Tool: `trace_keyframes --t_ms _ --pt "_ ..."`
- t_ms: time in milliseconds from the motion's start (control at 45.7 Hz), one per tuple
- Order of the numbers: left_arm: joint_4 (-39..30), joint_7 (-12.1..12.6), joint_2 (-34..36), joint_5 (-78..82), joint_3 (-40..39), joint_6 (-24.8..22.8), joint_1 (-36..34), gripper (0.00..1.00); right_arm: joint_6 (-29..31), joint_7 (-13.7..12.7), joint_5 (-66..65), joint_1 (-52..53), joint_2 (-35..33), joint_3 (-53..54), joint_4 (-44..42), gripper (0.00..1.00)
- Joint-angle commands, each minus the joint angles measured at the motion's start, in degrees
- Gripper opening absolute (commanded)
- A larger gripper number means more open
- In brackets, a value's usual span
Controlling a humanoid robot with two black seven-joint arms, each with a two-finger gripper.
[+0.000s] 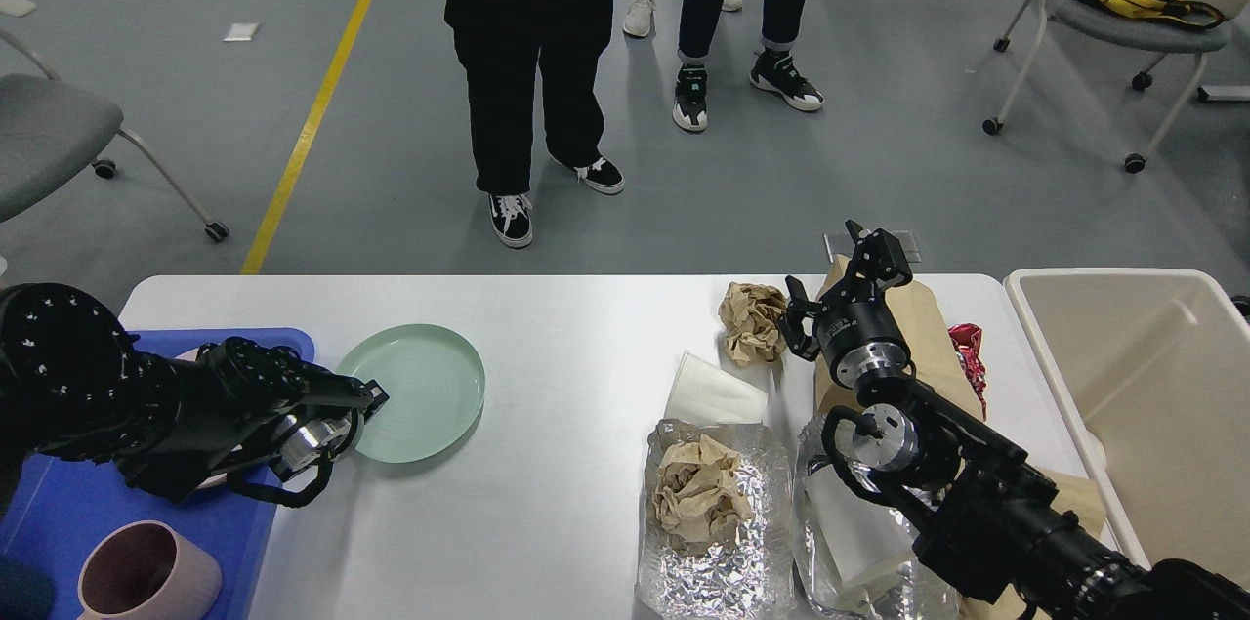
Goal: Tidy desktop
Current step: 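Lift the pale green plate and stack it on the pink plate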
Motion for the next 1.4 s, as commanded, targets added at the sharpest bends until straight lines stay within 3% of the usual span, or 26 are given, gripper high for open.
trace_keyframes --t_ms 0,131,372,504,591,701,766,854,985,1095,1248,1380 --pt "-2.17 0.23 3.12 1.72 0.51 -5.46 -3.59 0.00 0.00 0.01 0.00 0.00 0.00 0.01 0.00 1.00" --pt "-4.37 2.07 8.13 5.42 0.51 -17.33 -10.27 0.00 0.00 -0.08 0.00 0.00 0.00 0.01 0.00 1.00" --pt "-5.60 12.08 17.71 6.12 0.68 -38.33 -24.76 0.00 0.00 0.01 0.00 0.00 0.00 0.01 0.00 1.00" --pt "-6.75 17.89 23.78 7.09 0.86 -56.17 -38.29 0.00 0.00 0.01 0.00 0.00 0.00 -0.07 0.00 1.00" --pt "-6.84 18.77 26.24 7.44 2.17 -65.67 -48.13 0.00 0.00 0.01 0.00 0.00 0.00 -0.07 0.00 1.00" --pt "-8.41 18.77 26.42 7.35 6.56 -65.67 -59.47 0.00 0.00 0.01 0.00 0.00 0.00 0.01 0.00 1.00" --pt "-9.73 18.77 26.42 7.44 7.80 -65.67 -60.99 0.00 0.00 0.01 0.00 0.00 0.00 0.01 0.00 1.00" --pt "-10.26 18.51 26.16 7.53 9.20 -65.67 -59.85 0.00 0.00 0.01 0.00 0.00 0.00 0.01 0.00 1.00" --pt "-9.65 17.10 26.42 7.79 11.32 -64.56 -49.41 0.00 0.00 0.01 0.00 0.00 0.00 0.01 0.00 1.00" --pt "-8.86 15.62 27.13 9.02 10.88 -50.95 -38.51 0.00 0.00 0.01 0.00 0.00 0.00 -0.07 0.00 1.00" --pt "-8.59 6.48 27.04 9.64 11.32 -33.54 -26.82 0.00 0.00 0.01 0.00 0.00 0.00 0.01 0.00 1.00" --pt "-8.51 3.05 26.60 9.64 11.06 -20.71 -18.90 0.00 0.00 0.01 0.00 0.00 0.00 0.01 0.00 1.00"
